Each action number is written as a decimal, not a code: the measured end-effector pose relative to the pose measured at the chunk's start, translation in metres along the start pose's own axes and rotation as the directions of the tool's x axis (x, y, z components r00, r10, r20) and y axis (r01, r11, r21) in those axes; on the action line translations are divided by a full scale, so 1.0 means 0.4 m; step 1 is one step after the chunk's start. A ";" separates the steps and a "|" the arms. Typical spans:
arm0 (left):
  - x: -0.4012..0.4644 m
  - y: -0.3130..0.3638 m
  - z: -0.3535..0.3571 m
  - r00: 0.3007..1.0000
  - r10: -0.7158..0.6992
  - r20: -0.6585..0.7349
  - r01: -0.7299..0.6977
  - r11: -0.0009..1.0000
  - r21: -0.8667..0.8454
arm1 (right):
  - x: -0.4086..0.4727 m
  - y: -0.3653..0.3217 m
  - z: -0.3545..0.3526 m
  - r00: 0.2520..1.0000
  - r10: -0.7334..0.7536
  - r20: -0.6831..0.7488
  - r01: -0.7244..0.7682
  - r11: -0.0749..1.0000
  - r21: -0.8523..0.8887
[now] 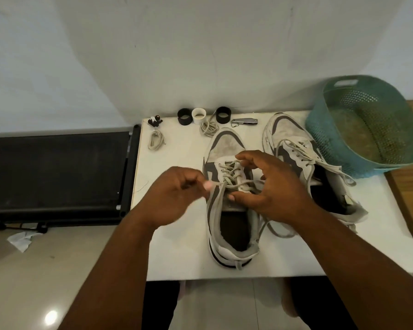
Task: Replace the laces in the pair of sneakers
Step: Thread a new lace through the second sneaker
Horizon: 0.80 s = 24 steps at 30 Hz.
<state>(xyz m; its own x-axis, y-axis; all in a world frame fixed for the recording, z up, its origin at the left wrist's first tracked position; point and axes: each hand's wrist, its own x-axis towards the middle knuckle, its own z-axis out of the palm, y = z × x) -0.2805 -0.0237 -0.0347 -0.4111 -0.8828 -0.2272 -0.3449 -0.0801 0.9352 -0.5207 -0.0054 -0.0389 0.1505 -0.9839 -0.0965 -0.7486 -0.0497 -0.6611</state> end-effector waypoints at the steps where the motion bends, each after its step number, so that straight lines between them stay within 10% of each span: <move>1: 0.001 0.010 -0.004 0.997 0.029 -0.074 -0.053 0.938 -0.344 | 0.001 0.002 0.003 1.000 -0.005 0.009 0.005 1.000 0.001; 3: 0.007 0.016 -0.009 0.983 0.105 -0.148 -0.181 0.614 -0.768 | 0.002 0.010 0.011 1.000 -0.024 0.007 0.024 1.000 0.008; 6: 0.012 0.015 -0.023 0.970 0.187 -0.155 -0.192 0.203 -0.960 | 0.004 0.020 0.016 0.999 -0.046 -0.008 0.046 0.999 0.020; 10: 0.000 0.001 -0.100 0.936 0.200 -0.290 -0.309 0.067 -0.949 | 0.009 0.027 0.018 0.999 -0.051 -0.011 0.051 0.999 0.009; 13: -0.013 0.008 -0.128 0.904 0.141 -0.403 -0.421 0.140 -0.896 | 0.008 0.027 0.018 0.999 -0.048 0.001 0.048 0.999 -0.016; 19: 0.008 0.065 -0.019 0.927 -0.160 -0.339 -0.041 0.856 -0.516 | 0.005 0.026 0.003 0.999 -0.032 -0.040 0.040 0.974 0.224; 24: 0.007 0.025 0.044 0.952 -0.152 -0.266 0.178 0.981 0.075 | -0.021 0.039 -0.026 0.998 -0.025 -0.053 0.030 0.995 0.091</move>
<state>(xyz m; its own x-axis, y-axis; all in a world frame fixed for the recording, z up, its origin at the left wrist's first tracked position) -0.3000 -0.0190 -0.0307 -0.1145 -0.9513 -0.2861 -0.4750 -0.2005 0.8569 -0.5402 0.0003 -0.0408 0.1351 -0.9900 -0.0402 -0.6822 -0.0635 -0.7284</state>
